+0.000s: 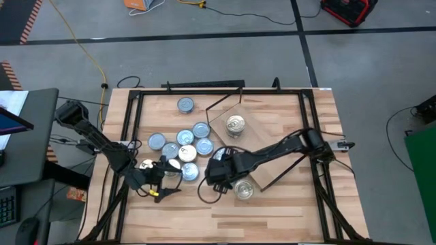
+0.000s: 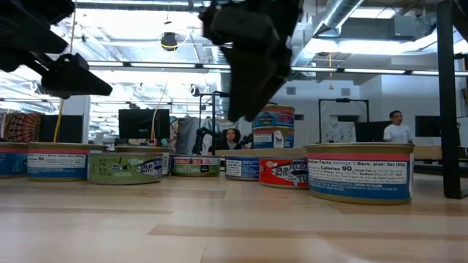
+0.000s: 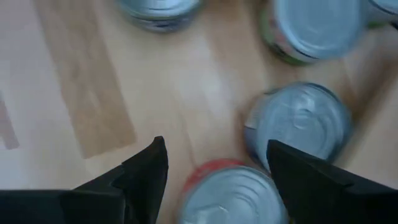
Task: Stack canned seafood by type on shelf
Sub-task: Stack the blue tuna can on top of the blue tuna can on the shelf
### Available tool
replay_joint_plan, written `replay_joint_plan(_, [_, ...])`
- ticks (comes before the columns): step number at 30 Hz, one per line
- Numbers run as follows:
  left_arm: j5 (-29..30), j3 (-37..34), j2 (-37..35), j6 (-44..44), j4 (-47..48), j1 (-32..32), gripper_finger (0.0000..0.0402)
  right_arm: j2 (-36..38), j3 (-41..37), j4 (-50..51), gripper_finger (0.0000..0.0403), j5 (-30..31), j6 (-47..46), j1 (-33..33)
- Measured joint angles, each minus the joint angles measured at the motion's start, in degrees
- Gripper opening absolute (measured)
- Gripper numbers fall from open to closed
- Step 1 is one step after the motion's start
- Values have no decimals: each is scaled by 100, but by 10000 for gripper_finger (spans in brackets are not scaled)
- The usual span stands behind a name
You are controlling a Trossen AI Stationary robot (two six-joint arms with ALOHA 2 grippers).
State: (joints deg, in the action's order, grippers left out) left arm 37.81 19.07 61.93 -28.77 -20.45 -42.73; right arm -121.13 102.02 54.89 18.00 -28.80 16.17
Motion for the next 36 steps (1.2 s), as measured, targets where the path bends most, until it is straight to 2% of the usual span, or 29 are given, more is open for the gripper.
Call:
replay_joint_plan(6, [256,0,0,75,44,-152,377,-10,48,471,301,-11,240,274])
replay_joint_plan(13, [273,2,0,98,118,-152,377,389,57,1031,301,-136,1022,830])
replay_joint_plan(17, [288,2,2,47,176,-152,377,370,35,1311,301,-177,1069,1049])
replay_joint_plan(24, [301,2,2,28,171,-152,377,368,-232,1090,301,-175,1179,1083])
replay_joint_plan(30, [303,2,2,24,171,-152,377,366,-482,206,301,-173,1657,990])
replay_joint_plan(36, [266,2,2,25,172,-152,377,365,-590,294,301,-170,1878,878])
